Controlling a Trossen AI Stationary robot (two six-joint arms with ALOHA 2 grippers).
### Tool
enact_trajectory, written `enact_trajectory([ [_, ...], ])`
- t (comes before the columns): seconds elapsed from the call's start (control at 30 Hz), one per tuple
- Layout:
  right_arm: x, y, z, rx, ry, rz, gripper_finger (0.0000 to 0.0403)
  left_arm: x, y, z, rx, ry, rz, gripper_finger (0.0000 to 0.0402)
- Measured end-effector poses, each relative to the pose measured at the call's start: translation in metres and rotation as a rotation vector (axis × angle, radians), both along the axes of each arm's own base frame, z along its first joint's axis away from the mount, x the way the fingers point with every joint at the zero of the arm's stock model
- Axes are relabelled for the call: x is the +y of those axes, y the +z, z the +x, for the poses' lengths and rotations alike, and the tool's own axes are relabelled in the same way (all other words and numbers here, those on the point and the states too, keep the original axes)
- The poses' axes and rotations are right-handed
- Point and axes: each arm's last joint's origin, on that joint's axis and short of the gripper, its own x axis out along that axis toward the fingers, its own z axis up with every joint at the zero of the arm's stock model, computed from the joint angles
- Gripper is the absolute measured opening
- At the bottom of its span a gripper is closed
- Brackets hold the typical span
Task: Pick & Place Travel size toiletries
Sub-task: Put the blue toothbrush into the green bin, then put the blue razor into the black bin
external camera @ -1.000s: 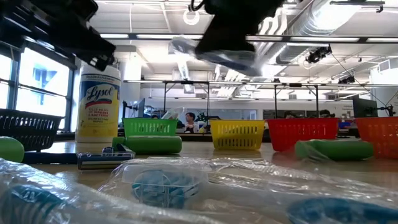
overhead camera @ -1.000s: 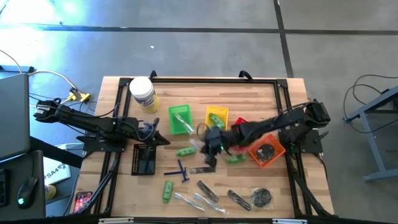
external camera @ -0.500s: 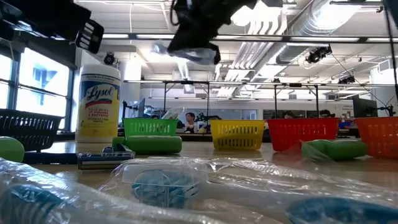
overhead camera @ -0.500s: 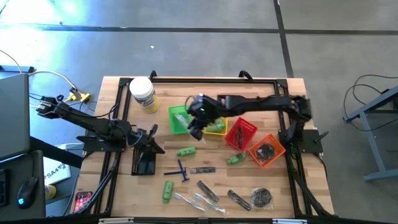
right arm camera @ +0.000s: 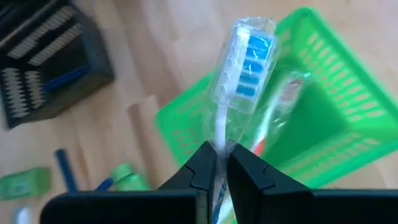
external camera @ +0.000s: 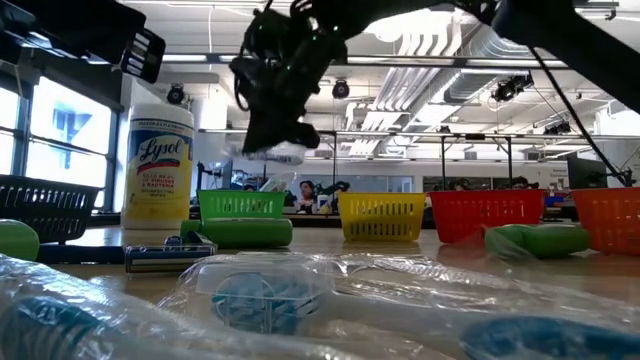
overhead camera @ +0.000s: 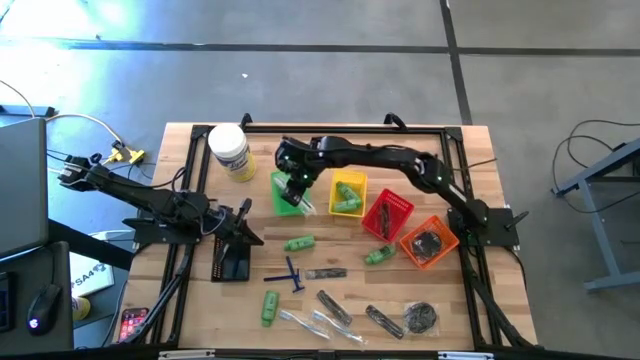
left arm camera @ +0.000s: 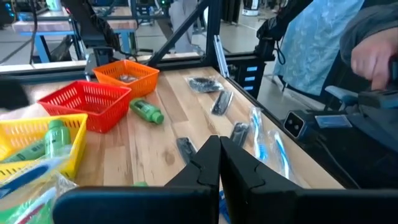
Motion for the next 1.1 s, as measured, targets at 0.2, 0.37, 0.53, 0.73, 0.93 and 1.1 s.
enact_trajectory([
  [0.2,-0.013,-0.017,0.005,0.011,-0.006,-0.022,0.0026,0.000,0.000,0.000,-0.004,-0.002,0.019,0.0001],
  [0.37,-0.012,-0.017,0.006,0.005,0.023,-0.079,0.0064,0.000,-0.001,0.000,0.005,-0.003,0.025,0.0001],
  [0.53,-0.011,-0.016,0.007,-0.011,0.024,-0.076,0.0140,0.000,-0.002,0.000,0.008,-0.002,0.026,0.0001],
  [0.73,-0.012,-0.010,0.008,-0.029,-0.009,-0.133,0.0209,0.000,-0.002,0.000,0.008,-0.002,0.026,0.0001],
  [0.93,-0.002,0.049,-0.007,-0.160,0.013,-0.194,0.0223,0.000,-0.002,0.000,0.017,-0.003,0.028,0.0001],
  [1.1,0.053,0.131,-0.036,-0.331,0.129,-0.456,0.0183,0.000,-0.003,0.000,0.022,0.007,0.031,0.0001],
])
